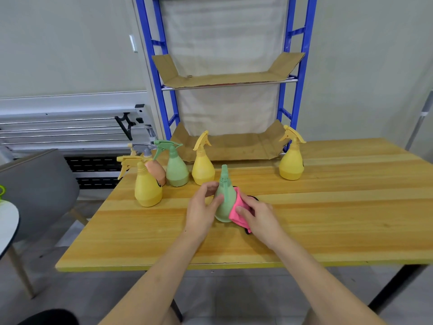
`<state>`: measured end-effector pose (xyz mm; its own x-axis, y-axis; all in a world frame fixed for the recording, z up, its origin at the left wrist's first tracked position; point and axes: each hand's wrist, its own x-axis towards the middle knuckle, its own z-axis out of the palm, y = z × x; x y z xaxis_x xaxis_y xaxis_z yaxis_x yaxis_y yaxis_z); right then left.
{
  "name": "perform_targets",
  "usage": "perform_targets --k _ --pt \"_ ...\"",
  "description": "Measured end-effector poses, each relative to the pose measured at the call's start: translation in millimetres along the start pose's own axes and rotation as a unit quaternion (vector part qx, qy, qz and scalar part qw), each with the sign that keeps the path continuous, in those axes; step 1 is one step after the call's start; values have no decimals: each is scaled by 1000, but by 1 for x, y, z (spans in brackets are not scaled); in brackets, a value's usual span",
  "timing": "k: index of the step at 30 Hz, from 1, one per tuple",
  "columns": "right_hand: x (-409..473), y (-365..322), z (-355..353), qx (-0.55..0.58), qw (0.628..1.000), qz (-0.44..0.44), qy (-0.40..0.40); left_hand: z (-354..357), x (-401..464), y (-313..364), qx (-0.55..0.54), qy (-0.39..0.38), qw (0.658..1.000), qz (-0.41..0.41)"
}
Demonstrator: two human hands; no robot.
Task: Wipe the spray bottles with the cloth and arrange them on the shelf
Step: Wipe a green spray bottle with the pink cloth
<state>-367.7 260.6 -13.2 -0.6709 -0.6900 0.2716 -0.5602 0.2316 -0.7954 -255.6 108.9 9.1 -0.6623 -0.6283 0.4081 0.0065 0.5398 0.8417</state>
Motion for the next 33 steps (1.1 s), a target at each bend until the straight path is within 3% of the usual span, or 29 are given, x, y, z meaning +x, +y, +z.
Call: perform_targets --k 8,15,20,24,28,33 --pt "13 -32 2 87 996 -24 2 3 0 -7 49 -8 998 27" --pt "13 -11 -2 49 998 22 -34 5 -4 -11 25 -7 1000 13" --pt "-2 -2 1 6 1000 15 -15 7 -10 -10 -46 -11 998 -44" --pt "-9 -7 4 3 999 -32 9 6 -16 -13 -60 -30 998 2" --pt "-1 -20 3 34 998 -57 -9 6 -14 -13 -20 -38 999 26" --pt "8 -25 -3 -3 1000 -8 -27 7 -8 -19 52 -35 998 21"
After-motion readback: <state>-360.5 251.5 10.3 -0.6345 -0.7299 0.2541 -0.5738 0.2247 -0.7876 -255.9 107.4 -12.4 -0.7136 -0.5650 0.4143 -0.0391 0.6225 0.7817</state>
